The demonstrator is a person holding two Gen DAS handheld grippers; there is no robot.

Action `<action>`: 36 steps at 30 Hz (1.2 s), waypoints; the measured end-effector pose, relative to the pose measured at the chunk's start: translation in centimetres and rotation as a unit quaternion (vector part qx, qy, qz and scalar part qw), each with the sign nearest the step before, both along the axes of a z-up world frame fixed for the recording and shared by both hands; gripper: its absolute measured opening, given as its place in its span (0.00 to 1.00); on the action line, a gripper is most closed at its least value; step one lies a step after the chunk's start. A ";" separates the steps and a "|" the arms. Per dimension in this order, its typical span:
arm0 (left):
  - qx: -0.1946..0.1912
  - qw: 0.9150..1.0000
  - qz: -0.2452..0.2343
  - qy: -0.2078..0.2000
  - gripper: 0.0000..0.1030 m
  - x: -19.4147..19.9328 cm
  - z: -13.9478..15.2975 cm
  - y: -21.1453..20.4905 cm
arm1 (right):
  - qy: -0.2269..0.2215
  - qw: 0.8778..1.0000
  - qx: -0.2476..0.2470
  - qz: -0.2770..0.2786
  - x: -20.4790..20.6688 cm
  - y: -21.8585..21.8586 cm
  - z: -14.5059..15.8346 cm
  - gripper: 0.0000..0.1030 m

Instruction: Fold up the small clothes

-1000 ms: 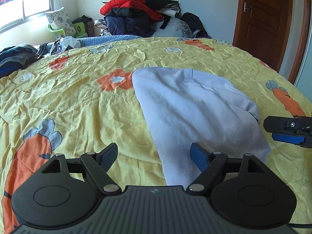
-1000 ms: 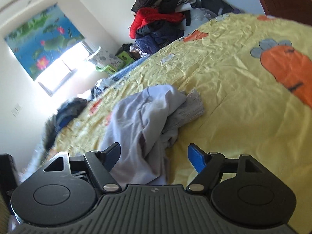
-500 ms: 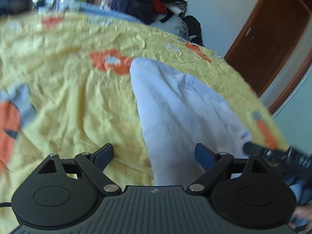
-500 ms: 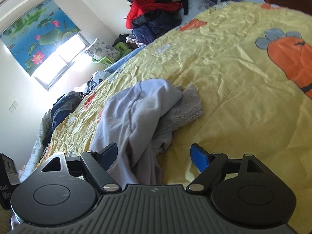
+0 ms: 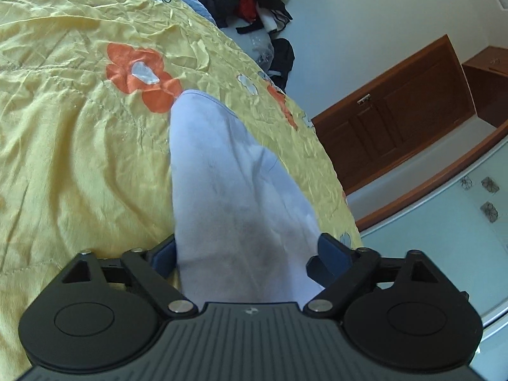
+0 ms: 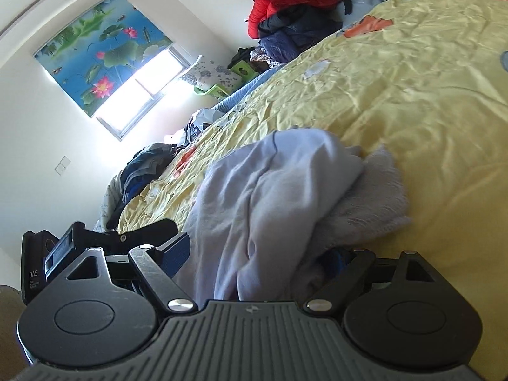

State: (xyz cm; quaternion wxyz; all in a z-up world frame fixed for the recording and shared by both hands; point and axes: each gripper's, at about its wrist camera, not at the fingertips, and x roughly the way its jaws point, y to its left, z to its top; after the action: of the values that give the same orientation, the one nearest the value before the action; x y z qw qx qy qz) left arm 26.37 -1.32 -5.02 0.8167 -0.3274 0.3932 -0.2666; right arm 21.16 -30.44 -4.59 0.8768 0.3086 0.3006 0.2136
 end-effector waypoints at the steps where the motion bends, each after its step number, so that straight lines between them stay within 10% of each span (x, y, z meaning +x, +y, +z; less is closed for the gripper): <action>1: 0.008 1.000 0.004 0.005 0.59 0.2 -0.1 0.0 | 0.004 1.000 -0.001 -0.004 0.1 0.1 0.0 0.72; 5: 0.011 0.999 0.019 0.024 0.24 0.7 -1.1 0.9 | 0.021 0.999 0.029 -0.032 0.0 -0.7 -1.1 0.37; 19: 0.089 0.994 0.050 -0.049 0.17 -0.6 3.0 4.1 | 0.018 0.996 0.082 -0.016 0.9 3.3 -1.2 0.29; 25: 0.111 0.992 0.056 -0.012 0.30 -1.0 1.8 4.7 | 0.040 0.997 0.054 -0.021 0.5 3.9 -1.0 0.38; 29: 0.133 0.989 0.054 -0.039 0.66 -3.4 3.2 4.7 | 0.047 0.998 0.043 -0.008 -1.7 3.4 0.1 0.56; 34: 0.147 0.988 0.019 -0.033 0.66 -6.7 2.9 4.4 | 0.049 0.998 0.033 0.029 -5.6 3.3 -0.4 0.51; 36: 0.124 0.992 0.010 -0.009 0.65 -7.6 1.7 4.4 | 0.051 0.998 0.031 0.023 -6.6 3.3 -0.8 0.32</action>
State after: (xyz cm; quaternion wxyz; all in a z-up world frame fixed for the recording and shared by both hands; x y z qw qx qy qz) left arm 18.82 3.12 -3.33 0.8571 -0.2249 0.4129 -0.2107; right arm 14.57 -27.19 -5.40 0.8454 0.3389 0.3450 0.2268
